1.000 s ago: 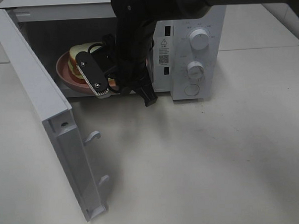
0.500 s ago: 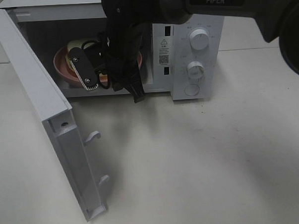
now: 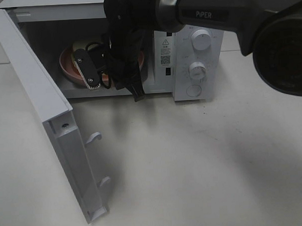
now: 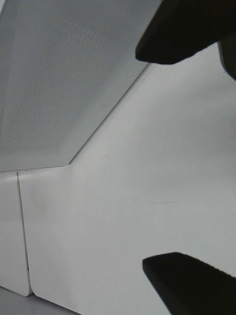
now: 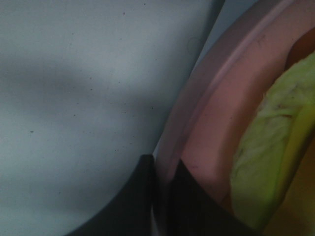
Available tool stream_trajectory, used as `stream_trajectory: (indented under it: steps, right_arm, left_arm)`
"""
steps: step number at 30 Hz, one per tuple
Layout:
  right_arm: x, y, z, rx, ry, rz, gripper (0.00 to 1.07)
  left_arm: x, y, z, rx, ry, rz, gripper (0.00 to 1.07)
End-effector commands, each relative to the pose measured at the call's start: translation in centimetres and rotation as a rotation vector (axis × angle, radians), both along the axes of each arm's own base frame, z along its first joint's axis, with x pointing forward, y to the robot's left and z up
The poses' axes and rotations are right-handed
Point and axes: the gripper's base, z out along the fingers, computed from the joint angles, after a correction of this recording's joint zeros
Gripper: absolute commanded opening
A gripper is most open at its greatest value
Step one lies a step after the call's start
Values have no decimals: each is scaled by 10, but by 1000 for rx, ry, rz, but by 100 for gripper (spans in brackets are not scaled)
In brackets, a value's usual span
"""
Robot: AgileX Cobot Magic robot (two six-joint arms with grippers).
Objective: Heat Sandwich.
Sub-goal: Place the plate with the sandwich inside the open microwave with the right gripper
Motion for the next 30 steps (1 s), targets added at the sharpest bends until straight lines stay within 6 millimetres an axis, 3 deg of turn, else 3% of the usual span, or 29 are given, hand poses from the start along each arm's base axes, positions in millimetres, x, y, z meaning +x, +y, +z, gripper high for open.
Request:
stream_trajectory:
  steps: [1,12,15,19,20,21,24,25,30]
  right_arm:
    - [8,0,5,33,-42,-19,2]
    - [14,-5,2,37,-52,-31,6]
    - [14,-4,3,51,-60,-35,14]
    - [17,-2,4,81,-85,-43,30]
    - [17,-1,4,92,-83,-62,43]
    - [17,-1,4,92,-83,-62,43]
    - [17,-1,5,115,-84,-95,61]
    - [18,-1,5,129,-83,-115,71]
    - [17,-1,5,140,-75,-143,84]
  left_arm:
    - [-4,0,0,-1,-35,-7,101]
    - [-4,0,0,-1,-35,-7,101]
    - [-4,0,0,-1,-35,-7,101]
    - [-4,0,0,-1,-35,-7,101]
    - [-4,0,0,-1,-35,-7,101]
    - [-4,0,0,-1,-35,-7,101]
    - [-4,0,0,-1,-35,-7,101]
    - [-4,0,0,-1,-35,-7,101]
    - [-4,0,0,-1,-35,-7,101]
